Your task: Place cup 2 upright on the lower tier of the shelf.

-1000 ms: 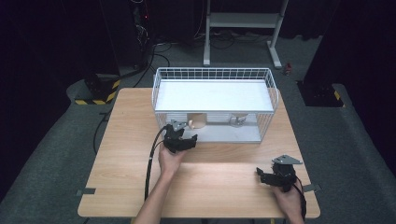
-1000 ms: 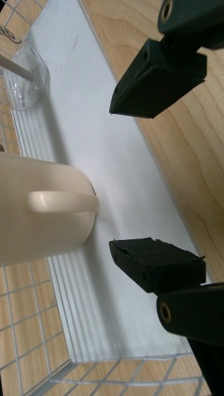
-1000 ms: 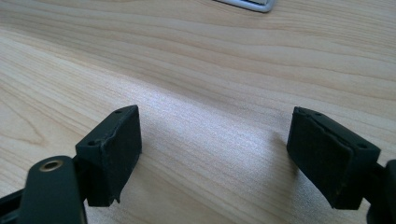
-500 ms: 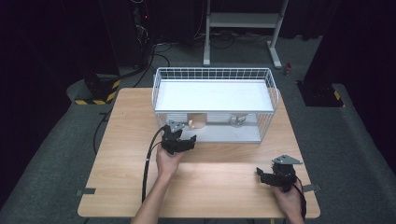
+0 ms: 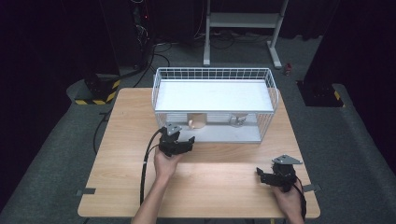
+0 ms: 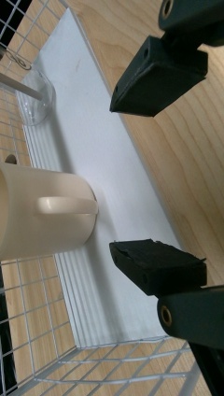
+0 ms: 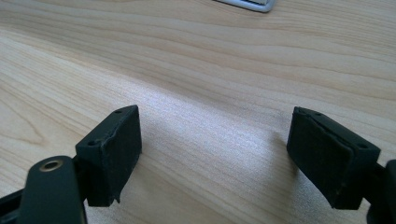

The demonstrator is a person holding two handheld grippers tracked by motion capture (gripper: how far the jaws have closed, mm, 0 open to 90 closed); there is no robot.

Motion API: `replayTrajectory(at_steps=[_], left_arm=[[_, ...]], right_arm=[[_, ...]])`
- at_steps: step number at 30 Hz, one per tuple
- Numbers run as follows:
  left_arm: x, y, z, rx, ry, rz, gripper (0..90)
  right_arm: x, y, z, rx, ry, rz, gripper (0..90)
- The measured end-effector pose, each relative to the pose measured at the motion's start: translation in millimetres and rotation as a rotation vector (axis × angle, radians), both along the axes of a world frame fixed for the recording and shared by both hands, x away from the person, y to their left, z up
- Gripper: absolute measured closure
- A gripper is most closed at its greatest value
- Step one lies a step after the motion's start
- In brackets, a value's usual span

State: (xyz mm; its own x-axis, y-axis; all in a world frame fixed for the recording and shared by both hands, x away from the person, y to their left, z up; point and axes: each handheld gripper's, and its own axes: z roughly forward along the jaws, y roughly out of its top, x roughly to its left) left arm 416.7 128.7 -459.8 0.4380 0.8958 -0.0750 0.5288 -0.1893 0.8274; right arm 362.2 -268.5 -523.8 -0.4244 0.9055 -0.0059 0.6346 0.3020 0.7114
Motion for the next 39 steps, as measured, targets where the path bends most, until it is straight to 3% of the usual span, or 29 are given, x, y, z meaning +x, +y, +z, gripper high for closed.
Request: replayTrajectory(at_steps=[39], left_arm=[[-24.4,25.5,3.1,-0.04,-0.001,0.023,27.6]], right_arm=[[0.0,0.0,0.0,0.0,0.0,-0.001,17.8]])
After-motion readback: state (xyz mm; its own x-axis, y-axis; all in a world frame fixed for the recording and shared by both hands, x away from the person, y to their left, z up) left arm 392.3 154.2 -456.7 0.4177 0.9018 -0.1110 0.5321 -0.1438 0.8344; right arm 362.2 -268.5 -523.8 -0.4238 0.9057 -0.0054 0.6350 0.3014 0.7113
